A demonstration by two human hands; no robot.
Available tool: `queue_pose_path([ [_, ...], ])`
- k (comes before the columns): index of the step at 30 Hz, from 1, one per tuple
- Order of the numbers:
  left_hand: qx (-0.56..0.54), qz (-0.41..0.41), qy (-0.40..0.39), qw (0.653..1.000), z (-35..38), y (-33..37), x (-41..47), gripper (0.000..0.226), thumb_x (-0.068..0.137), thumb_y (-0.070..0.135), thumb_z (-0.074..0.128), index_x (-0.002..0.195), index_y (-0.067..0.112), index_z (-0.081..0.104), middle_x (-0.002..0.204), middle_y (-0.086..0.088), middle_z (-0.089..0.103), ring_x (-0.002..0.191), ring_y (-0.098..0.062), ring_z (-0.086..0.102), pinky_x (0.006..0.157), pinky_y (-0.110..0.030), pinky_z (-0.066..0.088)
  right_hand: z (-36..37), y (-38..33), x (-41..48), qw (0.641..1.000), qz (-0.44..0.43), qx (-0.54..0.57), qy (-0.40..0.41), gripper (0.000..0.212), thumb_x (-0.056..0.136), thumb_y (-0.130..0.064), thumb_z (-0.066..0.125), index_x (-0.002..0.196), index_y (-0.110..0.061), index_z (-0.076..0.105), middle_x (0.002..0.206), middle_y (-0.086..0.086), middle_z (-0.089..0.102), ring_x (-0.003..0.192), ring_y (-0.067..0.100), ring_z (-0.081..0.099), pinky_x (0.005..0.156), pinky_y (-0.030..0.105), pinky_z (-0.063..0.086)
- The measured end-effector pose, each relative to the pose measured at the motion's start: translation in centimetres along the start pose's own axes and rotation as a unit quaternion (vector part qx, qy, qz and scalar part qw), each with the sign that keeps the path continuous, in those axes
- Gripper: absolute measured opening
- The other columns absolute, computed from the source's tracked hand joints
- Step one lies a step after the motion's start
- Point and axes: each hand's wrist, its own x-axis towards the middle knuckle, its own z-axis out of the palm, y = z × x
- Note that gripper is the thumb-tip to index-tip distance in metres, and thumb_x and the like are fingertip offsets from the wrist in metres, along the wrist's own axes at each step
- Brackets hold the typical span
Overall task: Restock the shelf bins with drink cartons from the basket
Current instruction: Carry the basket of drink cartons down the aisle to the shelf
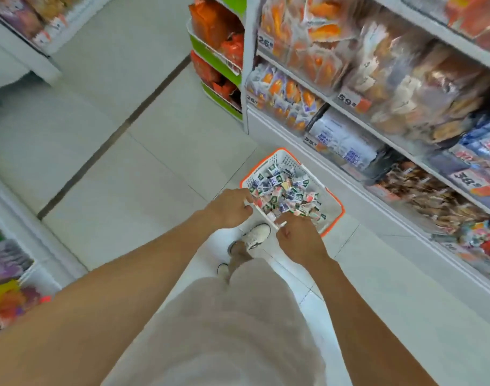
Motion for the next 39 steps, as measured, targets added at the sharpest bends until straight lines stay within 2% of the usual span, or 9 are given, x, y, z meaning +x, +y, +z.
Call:
queue_pose_path([
  [2,0.011,0.009,-0.015,1.0,-0.3,0.2,4.6,0.023,0.103,0.019,0.056,0.123,0.018,0.068,0.115,0.001,0.067,0.101,-0.02,0.062,0.097,-0.033,0.05,0.4,0.8,2.8,0.998,0.055,0.019,0.006,0.031,0.092,-0.019,0.053,0.119,-0.022,0.067,0.081,0.006,0.069,0.081,0.03,0.067,0.075,0.043,0.059],
  [8,0.059,0.009,-0.04,0.997,2.1,-1.4,17.7,0.017,0.1,0.017,0.058,0.109,0.015,0.072,0.113,-0.01,0.071,0.099,-0.03,0.068,0.088,-0.041,0.057,3.2,4.3,11.4,0.985,0.162,0.045,0.024,0.027,0.096,-0.022,0.053,0.121,-0.018,0.064,0.106,0.014,0.071,0.099,0.039,0.068,0.079,0.04,0.055],
  [14,0.115,0.005,-0.077,0.99,7.5,-5.4,30.3,0.034,0.1,0.025,0.062,0.131,0.01,0.064,0.137,-0.015,0.055,0.124,-0.034,0.057,0.103,-0.04,0.05,9.2,9.4,20.5,0.962,0.257,0.082,0.032,0.031,0.096,-0.019,0.051,0.124,-0.017,0.063,0.116,0.014,0.066,0.1,0.037,0.066,0.07,0.035,0.048],
  [17,0.151,0.001,-0.083,0.985,10.7,-8.2,37.0,0.038,0.099,0.027,0.062,0.131,0.007,0.06,0.137,-0.02,0.05,0.122,-0.04,0.057,0.102,-0.046,0.051,12.8,12.1,25.7,0.952,0.288,0.097,0.041,0.027,0.097,-0.02,0.048,0.121,-0.015,0.061,0.113,0.015,0.064,0.093,0.039,0.064,0.069,0.036,0.048],
  [27,0.106,-0.082,-0.038,0.99,19.2,-17.6,52.5,0.096,0.097,0.011,0.065,0.166,0.008,-0.001,0.172,-0.015,0.01,0.152,-0.042,0.028,0.121,-0.053,0.035,24.4,18.8,38.7,0.945,0.307,0.101,0.048,0.006,0.096,-0.019,0.05,0.096,-0.014,0.048,0.086,0.008,0.051,0.074,0.034,0.053,0.061,0.035,0.042],
  [31,0.138,-0.073,0.11,0.982,20.8,-18.0,54.0,0.066,0.094,-0.001,0.063,0.151,0.0,0.03,0.147,-0.022,0.044,0.13,-0.041,0.047,0.104,-0.051,0.048,25.7,20.7,40.9,0.947,0.302,0.102,0.049,0.014,0.098,-0.02,0.05,0.11,-0.014,0.054,0.094,0.01,0.053,0.078,0.034,0.052,0.064,0.037,0.043],
  [34,0.113,-0.061,0.208,0.97,20.3,-17.2,53.5,0.039,0.097,0.002,0.058,0.133,0.001,0.043,0.133,-0.017,0.053,0.115,-0.038,0.058,0.086,-0.05,0.053,25.3,21.7,40.7,0.947,0.297,0.109,0.055,0.007,0.097,-0.02,0.051,0.102,-0.014,0.049,0.097,0.012,0.057,0.077,0.034,0.053,0.065,0.036,0.042],
  [37,0.056,0.002,0.265,0.963,19.9,-13.8,51.2,0.021,0.103,0.022,0.052,0.118,0.007,0.051,0.098,-0.008,0.07,0.082,-0.032,0.066,0.061,-0.035,0.044,24.7,23.5,38.8,0.937,0.321,0.114,0.078,0.007,0.096,-0.018,0.051,0.099,-0.012,0.051,0.092,0.012,0.06,0.079,0.035,0.058,0.063,0.036,0.042],
  [39,0.009,0.061,0.265,0.962,20.7,-10.7,48.6,0.017,0.102,0.027,0.053,0.108,0.011,0.056,0.075,0.0,0.066,0.066,-0.025,0.06,0.053,-0.029,0.036,24.8,25.8,36.6,0.913,0.367,0.125,0.122,0.017,0.095,-0.02,0.052,0.107,-0.01,0.059,0.099,0.015,0.066,0.086,0.037,0.062,0.07,0.039,0.05],
])
